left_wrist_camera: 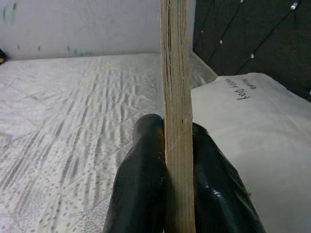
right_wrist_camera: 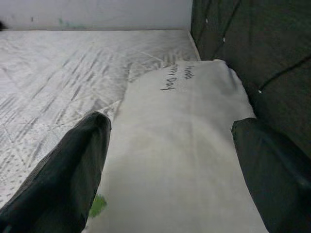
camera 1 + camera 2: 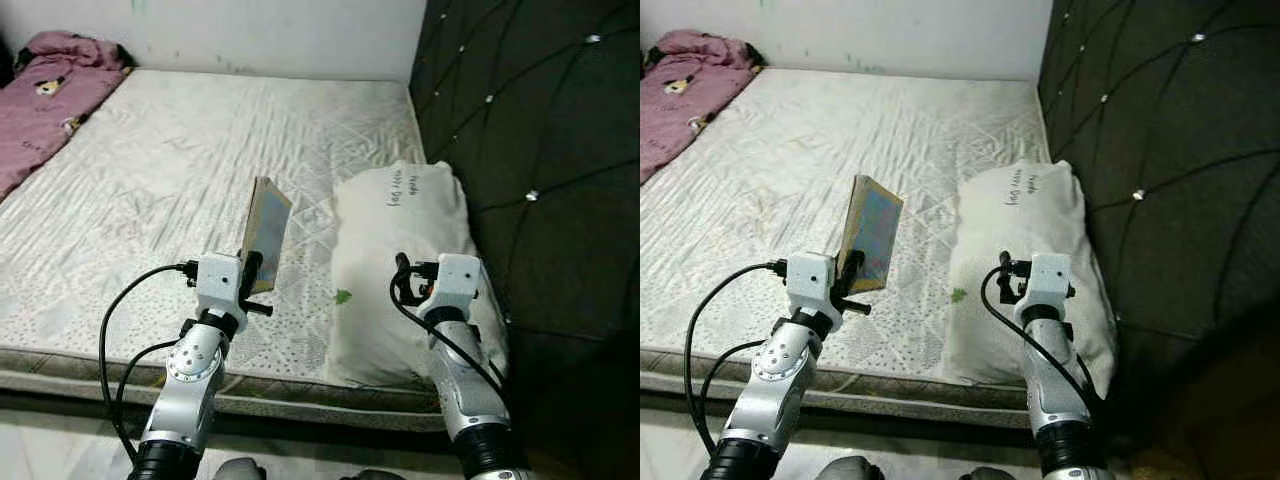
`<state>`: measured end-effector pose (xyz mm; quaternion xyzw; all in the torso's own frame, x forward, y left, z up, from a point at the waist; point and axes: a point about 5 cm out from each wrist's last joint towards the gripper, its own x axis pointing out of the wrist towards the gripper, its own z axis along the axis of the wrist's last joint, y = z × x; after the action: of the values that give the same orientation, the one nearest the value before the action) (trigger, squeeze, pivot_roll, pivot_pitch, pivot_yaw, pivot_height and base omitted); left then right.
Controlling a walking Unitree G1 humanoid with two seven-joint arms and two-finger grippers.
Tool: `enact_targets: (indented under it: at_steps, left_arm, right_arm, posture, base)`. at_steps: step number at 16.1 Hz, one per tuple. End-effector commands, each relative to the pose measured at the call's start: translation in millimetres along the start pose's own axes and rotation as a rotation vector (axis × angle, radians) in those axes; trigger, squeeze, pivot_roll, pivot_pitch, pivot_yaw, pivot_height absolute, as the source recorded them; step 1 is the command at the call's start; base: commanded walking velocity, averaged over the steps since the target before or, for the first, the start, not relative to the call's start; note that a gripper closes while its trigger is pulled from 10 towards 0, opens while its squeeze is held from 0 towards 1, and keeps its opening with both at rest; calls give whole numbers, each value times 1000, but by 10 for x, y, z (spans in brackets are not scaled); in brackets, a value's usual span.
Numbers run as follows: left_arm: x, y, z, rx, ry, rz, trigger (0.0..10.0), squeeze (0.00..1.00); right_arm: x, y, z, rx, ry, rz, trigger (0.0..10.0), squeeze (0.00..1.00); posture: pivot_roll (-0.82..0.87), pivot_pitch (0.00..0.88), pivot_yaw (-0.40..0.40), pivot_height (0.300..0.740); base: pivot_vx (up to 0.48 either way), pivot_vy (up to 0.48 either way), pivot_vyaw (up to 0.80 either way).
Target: Clean up the room
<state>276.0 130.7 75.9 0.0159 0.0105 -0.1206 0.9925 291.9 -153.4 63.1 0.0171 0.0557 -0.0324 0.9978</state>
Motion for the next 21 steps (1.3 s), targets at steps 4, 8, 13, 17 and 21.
enact_targets:
  at_steps: [4, 8, 13, 17, 21]
  left_arm:
    - [-23, 115, 132, 0, -60, 90, 10000, 0]
    - [-146, 347, 212, 75, -65, 243, 10000, 0]
    - [-413, 469, 166, 143, 12, 281, 10000, 0]
    - [-504, 458, 130, 145, 13, 311, 10000, 0]
    - [-499, 461, 93, 117, 40, 297, 10000, 0]
  right_arm:
    - [-18, 9, 56, 11, -16, 10, 10000, 0]
    - [-115, 121, 221, 43, -72, 78, 10000, 0]
    - [-221, 130, 489, -30, -174, 121, 10000, 0]
    - [-299, 139, 254, -31, -91, 108, 10000, 0]
    - [-269, 85, 242, -13, -61, 75, 10000, 0]
  posture:
    - [13, 24, 3, 740]
    - [23, 47, 6, 740]
    - [32, 52, 12, 740]
    - [41, 48, 8, 740]
    - [37, 42, 5, 740]
  base:
    - [0, 0, 0]
    - [0, 0, 0]
    - [0, 0, 0]
    - [0, 0, 0]
    - [0, 0, -541]
